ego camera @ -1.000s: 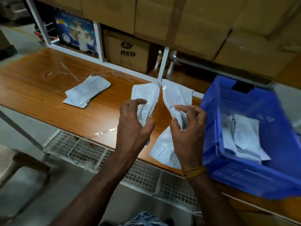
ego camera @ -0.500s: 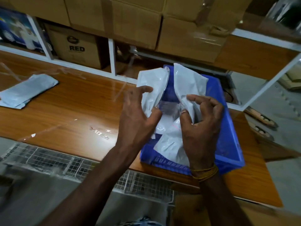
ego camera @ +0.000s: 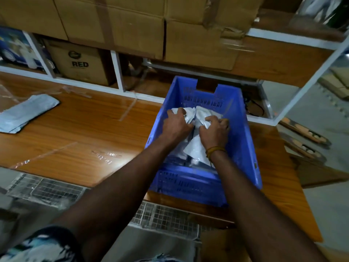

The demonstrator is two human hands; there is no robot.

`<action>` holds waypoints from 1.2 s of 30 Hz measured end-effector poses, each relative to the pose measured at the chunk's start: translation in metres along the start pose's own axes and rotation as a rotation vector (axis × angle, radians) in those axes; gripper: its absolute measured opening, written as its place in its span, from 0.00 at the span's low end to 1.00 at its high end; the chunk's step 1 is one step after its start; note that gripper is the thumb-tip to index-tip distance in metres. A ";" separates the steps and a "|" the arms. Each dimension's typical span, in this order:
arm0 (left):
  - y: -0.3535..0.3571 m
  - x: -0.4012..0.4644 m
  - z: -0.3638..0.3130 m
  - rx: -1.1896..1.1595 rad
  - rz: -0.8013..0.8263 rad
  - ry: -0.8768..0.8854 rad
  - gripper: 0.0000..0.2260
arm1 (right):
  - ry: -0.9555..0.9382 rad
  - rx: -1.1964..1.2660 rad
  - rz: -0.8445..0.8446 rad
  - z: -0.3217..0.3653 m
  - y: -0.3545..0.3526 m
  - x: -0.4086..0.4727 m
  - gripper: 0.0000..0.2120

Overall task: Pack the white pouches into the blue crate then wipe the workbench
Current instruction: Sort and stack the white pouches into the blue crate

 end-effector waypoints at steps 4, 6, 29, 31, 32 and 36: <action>0.029 0.016 0.016 0.096 0.084 -0.046 0.30 | 0.060 -0.116 0.137 -0.008 0.024 0.005 0.17; 0.037 0.019 0.023 0.134 0.151 -0.066 0.31 | 0.076 -0.165 0.211 -0.012 0.032 0.007 0.19; -0.159 -0.087 0.150 -0.377 -0.183 0.165 0.07 | -0.287 0.460 -0.096 0.156 0.032 -0.123 0.11; -0.180 -0.096 0.184 -0.358 -0.236 0.107 0.08 | -0.289 0.473 0.014 0.184 0.056 -0.143 0.11; -0.189 -0.098 0.200 -0.347 -0.265 0.080 0.08 | -0.290 0.480 0.066 0.197 0.069 -0.152 0.12; -0.224 -0.110 0.260 -0.313 -0.393 -0.025 0.08 | -0.333 0.435 0.190 0.241 0.116 -0.184 0.12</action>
Point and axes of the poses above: each hand's wrist, its own x-axis towards the middle knuckle, its own y-axis out of the palm, z = x × y, the point moved 2 cm from there along x, towards the middle knuckle, and after that the axes turned 3 degrees about x, right-handed, at the moved point
